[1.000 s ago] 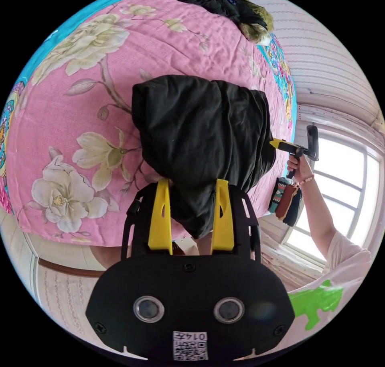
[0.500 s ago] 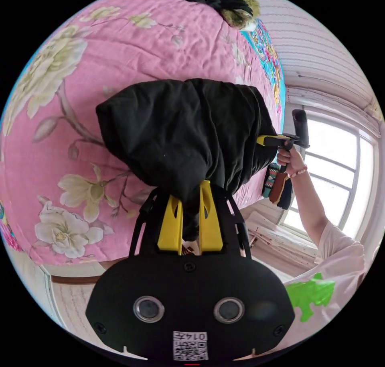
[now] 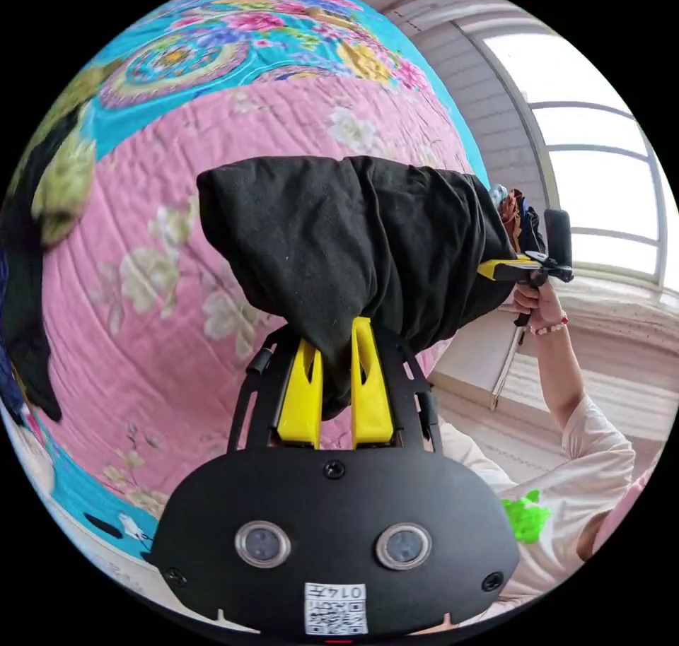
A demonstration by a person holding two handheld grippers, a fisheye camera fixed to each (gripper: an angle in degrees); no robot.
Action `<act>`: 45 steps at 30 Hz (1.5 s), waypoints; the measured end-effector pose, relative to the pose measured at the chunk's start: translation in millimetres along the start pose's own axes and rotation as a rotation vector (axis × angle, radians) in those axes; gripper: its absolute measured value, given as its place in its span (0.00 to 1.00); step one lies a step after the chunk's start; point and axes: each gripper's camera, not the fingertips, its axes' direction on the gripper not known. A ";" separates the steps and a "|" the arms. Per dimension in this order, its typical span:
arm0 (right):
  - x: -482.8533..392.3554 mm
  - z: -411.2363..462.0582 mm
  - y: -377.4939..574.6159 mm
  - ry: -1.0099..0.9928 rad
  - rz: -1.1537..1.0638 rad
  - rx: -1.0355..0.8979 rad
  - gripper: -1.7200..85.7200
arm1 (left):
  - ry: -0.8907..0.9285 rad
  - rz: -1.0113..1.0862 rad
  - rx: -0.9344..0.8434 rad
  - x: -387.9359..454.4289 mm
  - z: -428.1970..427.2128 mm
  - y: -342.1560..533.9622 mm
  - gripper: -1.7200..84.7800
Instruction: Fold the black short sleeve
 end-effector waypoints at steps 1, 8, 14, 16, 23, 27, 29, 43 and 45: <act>11.5 -12.9 7.5 0.000 0.023 0.046 0.07 | -0.053 0.066 -0.024 29.9 2.9 -45.1 0.09; 127.1 -113.1 92.1 0.062 0.282 0.510 0.07 | -0.256 0.319 -0.059 202.5 50.4 -266.4 0.09; 189.7 -119.5 118.5 0.242 0.424 0.574 0.08 | -0.494 0.415 -0.117 301.9 126.1 -354.8 0.10; 199.2 -113.5 120.1 0.300 0.425 0.551 0.09 | -0.562 0.407 -0.113 311.3 143.9 -365.5 0.12; 193.7 -111.3 158.1 0.421 0.382 0.525 0.13 | -0.495 0.270 0.026 297.5 122.2 -359.3 0.14; 152.0 -122.6 196.3 0.523 0.317 0.620 0.14 | -0.491 0.313 0.159 306.6 87.2 -332.7 0.12; 127.5 -122.8 203.4 0.563 0.248 0.665 0.14 | -0.427 0.377 0.166 313.7 78.5 -311.0 0.12; 78.0 -89.1 211.6 0.564 0.248 0.564 0.09 | -0.433 0.441 0.244 302.8 53.0 -159.4 0.14; 24.7 -77.3 221.9 0.574 0.088 0.520 0.07 | -0.407 0.472 0.344 291.4 21.1 -99.7 0.15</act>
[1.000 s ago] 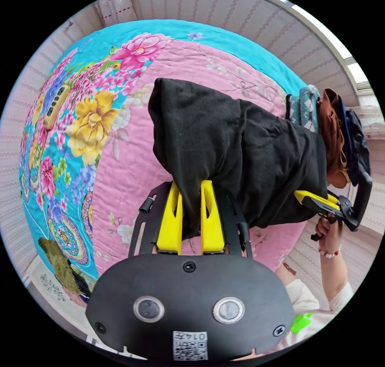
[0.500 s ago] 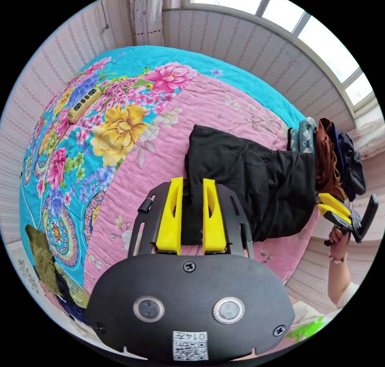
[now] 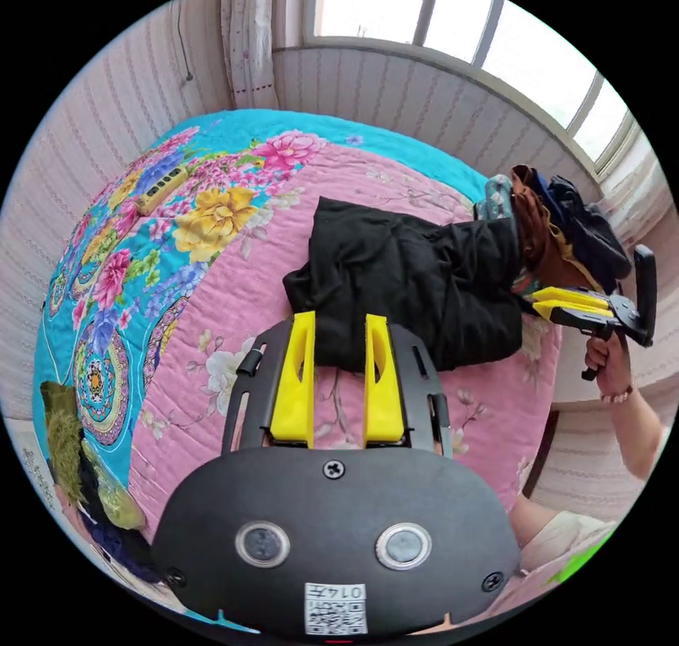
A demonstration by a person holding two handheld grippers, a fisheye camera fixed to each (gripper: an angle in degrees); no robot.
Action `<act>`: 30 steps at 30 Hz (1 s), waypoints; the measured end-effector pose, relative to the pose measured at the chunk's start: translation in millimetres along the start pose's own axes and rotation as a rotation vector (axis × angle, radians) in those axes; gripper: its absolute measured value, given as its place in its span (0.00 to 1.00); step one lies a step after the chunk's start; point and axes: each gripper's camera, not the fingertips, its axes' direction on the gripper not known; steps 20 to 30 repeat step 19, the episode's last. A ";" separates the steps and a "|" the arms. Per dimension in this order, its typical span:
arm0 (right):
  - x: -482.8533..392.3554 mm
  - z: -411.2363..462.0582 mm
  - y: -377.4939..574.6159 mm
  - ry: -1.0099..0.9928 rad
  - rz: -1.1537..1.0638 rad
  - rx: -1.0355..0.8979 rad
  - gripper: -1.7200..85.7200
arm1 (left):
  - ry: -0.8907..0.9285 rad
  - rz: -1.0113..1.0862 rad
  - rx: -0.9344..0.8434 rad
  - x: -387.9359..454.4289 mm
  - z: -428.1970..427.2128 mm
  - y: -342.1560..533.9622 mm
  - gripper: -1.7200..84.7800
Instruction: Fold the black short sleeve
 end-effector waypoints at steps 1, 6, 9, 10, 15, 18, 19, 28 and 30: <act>-17.8 -5.2 4.3 0.000 -0.078 0.006 0.06 | -0.013 -0.020 0.059 -3.6 -32.5 39.1 0.16; -191.5 -28.8 60.6 0.084 -0.553 0.224 0.01 | -0.087 -0.194 0.235 -19.9 -158.7 238.1 0.17; -277.2 -20.5 82.9 -0.008 -0.606 0.287 0.01 | -0.159 -0.338 0.252 -25.8 -223.4 359.3 0.18; -294.3 -18.7 85.8 -0.054 -0.622 0.288 0.01 | -0.203 -0.403 0.254 -27.3 -247.1 404.4 0.19; -442.7 0.5 93.3 -0.485 -0.725 0.194 0.05 | -0.430 -0.520 0.302 -26.0 -330.0 551.0 0.10; -519.2 12.0 91.2 -0.563 -0.740 0.105 0.07 | -0.562 -0.656 0.407 -30.2 -373.1 616.9 0.05; -533.5 14.0 91.5 -0.567 -0.751 0.094 0.07 | -0.553 -0.690 0.475 -34.0 -387.1 642.0 0.05; -533.5 14.0 91.5 -0.567 -0.751 0.094 0.07 | -0.553 -0.690 0.475 -34.0 -387.1 642.0 0.05; -533.5 14.0 91.5 -0.567 -0.751 0.094 0.07 | -0.553 -0.690 0.475 -34.0 -387.1 642.0 0.05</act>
